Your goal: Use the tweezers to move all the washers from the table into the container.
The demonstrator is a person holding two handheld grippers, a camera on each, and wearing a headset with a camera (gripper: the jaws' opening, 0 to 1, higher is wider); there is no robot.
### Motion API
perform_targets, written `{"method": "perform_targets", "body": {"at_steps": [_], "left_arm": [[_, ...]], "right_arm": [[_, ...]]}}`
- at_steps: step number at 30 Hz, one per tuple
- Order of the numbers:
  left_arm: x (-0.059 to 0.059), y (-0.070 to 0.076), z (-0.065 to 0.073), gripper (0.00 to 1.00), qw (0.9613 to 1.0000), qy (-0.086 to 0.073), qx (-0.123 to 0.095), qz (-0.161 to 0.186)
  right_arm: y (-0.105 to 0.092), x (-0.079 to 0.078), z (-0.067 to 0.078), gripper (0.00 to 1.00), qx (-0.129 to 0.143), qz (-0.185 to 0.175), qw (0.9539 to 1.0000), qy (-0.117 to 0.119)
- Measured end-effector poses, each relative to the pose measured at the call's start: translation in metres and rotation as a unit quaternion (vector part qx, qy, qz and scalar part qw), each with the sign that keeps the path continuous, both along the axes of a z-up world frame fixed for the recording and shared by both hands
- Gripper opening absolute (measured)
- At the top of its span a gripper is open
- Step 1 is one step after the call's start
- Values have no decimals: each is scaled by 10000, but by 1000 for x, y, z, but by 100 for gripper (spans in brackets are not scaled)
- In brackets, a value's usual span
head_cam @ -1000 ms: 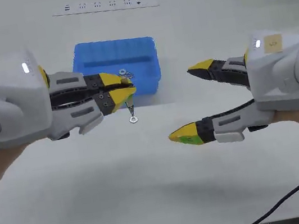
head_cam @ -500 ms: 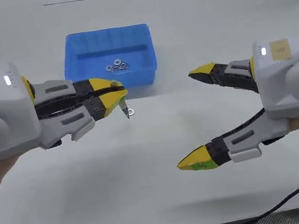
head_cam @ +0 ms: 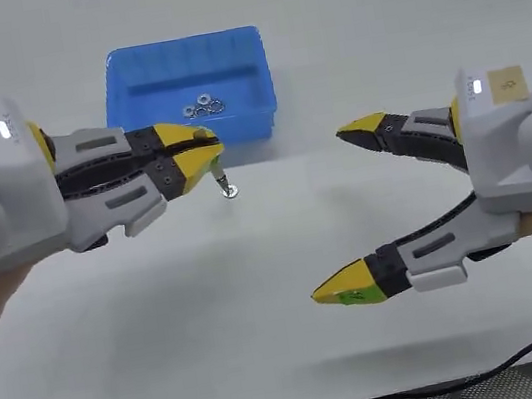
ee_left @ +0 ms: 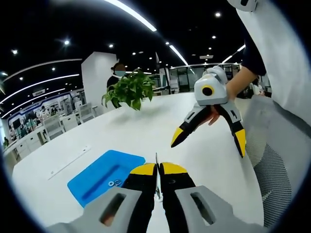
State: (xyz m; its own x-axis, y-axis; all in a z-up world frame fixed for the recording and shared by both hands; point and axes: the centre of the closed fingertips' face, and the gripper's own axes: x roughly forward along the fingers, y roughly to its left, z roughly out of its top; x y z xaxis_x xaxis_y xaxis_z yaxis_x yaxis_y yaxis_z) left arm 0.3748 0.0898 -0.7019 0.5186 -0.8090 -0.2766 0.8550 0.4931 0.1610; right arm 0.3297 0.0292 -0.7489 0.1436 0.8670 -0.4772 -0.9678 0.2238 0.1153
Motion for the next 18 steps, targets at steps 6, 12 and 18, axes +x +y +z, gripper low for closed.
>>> {"method": "perform_targets", "body": {"at_steps": [6,12,18], "left_arm": [[0,-5,-3,6,10000,41,5,-80],[2,-6,-7,6,9998,156,43,-80],[2,-7,-7,6,9992,381,23,-121]], "right_arm": [[-2,-3,-3,100,3,-7,10000,85],[-3,-2,-3,99,-4,-14,9999,114],[4,2,-2,93,18,36,9999,115]]}}
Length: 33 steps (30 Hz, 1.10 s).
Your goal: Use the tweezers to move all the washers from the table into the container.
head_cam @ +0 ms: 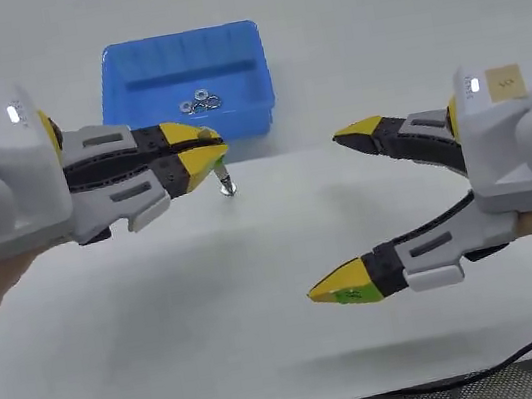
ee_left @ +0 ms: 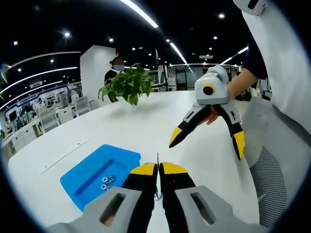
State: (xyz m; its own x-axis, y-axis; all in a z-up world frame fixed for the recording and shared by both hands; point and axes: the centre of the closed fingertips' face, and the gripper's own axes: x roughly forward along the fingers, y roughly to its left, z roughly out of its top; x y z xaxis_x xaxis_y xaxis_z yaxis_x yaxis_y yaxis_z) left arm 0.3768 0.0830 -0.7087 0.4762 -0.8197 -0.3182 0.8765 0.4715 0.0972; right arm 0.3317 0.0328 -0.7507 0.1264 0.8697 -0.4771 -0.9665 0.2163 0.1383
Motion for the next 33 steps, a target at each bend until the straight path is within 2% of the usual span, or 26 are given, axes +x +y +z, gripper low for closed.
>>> {"method": "perform_targets", "body": {"at_steps": [2,9,14,16,19,23,29,33], "left_arm": [[0,-2,0,6,10000,4,22,-12],[0,-9,-1,6,10000,64,24,-31],[0,-11,-1,6,10000,93,14,-17],[0,-11,-1,6,10000,83,38,-12],[-1,-10,-1,6,9999,94,44,-18],[-2,-9,-2,6,9999,113,48,-51],[1,-4,-2,6,9999,116,56,28],[0,-4,-2,6,9999,125,64,1]], "right_arm": [[4,3,-1,84,-16,34,10000,42],[35,25,4,69,43,313,9994,-164],[51,45,1,47,160,422,9989,-93],[56,48,-2,42,119,547,9984,-91],[62,46,-7,33,3,899,9958,-168],[70,41,-12,27,-123,1286,9913,-244],[79,38,-17,18,-253,1579,9866,-313],[82,37,-18,15,-288,1678,9848,-343]]}}
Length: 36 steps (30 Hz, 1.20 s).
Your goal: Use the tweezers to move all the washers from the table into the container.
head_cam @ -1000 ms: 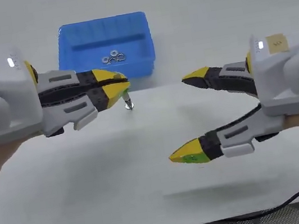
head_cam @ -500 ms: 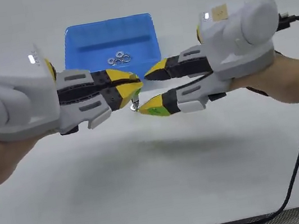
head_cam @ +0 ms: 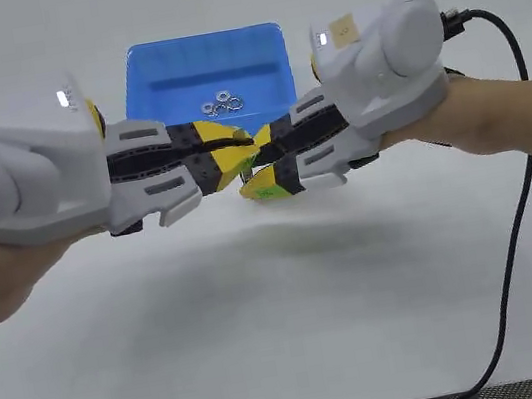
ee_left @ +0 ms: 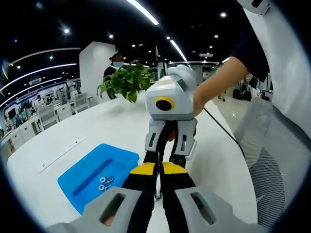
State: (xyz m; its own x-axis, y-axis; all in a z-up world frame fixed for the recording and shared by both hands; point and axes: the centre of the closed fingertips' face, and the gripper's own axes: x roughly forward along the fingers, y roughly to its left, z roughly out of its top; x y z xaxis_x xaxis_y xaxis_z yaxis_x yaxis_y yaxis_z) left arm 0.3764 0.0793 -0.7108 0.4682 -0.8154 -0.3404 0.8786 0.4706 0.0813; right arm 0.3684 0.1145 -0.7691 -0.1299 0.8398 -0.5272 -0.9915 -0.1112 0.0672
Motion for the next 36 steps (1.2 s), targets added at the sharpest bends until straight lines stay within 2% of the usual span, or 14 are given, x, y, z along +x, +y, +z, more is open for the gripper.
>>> {"method": "perform_targets", "body": {"at_steps": [5,10,15,17,19,20,22,24,25,28,29,32,34,36], "left_arm": [[-1,0,0,6,10000,6,0,7],[-1,1,0,6,10000,10,12,36],[-3,1,0,7,9999,-13,79,131],[-3,4,-2,9,9996,86,87,244],[-6,5,-3,21,9995,115,119,287],[-8,6,-1,25,9992,163,48,366],[-10,8,6,27,9981,158,-196,558],[-12,11,9,31,9971,178,-290,676],[-14,14,8,35,9966,211,-279,748],[-17,22,10,47,9951,136,-267,944],[-19,25,11,51,9937,216,-354,1045],[-24,34,12,62,9907,309,-451,1248],[-23,43,14,76,9863,283,-462,1561],[-27,45,19,91,9819,401,-714,1710]], "right_arm": [[2,-3,-3,12,-73,137,9998,-126],[2,-3,-3,11,-139,345,9977,-574],[2,-3,-3,10,-142,340,9970,-684],[3,-3,-3,10,-141,330,9968,-721],[4,-2,-3,10,-141,288,9970,-711],[4,-1,-3,10,-140,278,9969,-716],[5,-1,-3,10,-148,260,9968,-735],[6,-2,0,10,-118,214,9971,-720],[7,-3,3,10,-99,185,9971,-730],[11,-6,13,10,30,100,9971,-749],[11,-7,16,11,45,91,9970,-761],[11,-7,26,11,105,47,9966,-816],[11,-6,32,11,158,-4,9963,-847],[12,-4,42,11,252,-96,9961,-844]]}}
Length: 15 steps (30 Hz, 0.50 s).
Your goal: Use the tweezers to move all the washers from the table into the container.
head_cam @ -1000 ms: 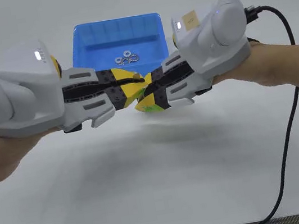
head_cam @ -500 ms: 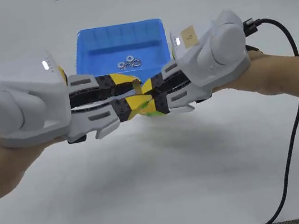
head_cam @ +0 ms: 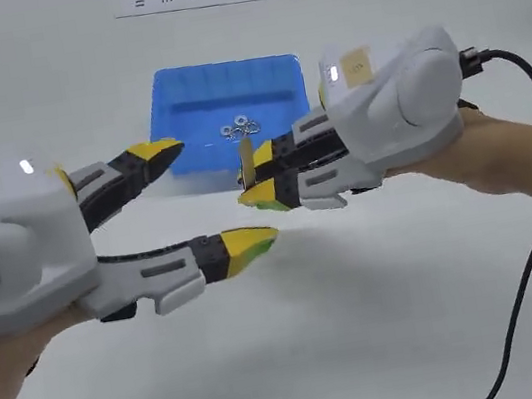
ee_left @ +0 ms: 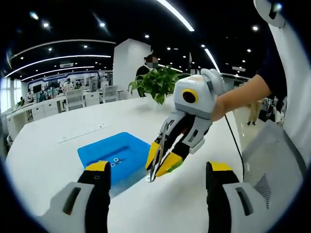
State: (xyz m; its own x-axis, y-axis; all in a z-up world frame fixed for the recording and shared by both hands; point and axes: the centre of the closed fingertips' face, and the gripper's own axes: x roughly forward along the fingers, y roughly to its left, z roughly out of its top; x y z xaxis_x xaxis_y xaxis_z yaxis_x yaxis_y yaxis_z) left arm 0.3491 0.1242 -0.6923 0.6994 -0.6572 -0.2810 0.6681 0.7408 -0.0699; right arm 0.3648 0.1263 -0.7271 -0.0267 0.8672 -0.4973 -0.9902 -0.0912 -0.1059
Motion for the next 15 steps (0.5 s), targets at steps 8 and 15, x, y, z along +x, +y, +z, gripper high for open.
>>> {"method": "perform_targets", "body": {"at_steps": [8,15], "left_arm": [[-17,9,7,99,9992,42,-299,262],[-32,10,2,99,9986,116,-392,329]], "right_arm": [[-3,3,28,11,137,-69,9998,-109],[1,6,51,11,277,-34,9994,-180]]}}
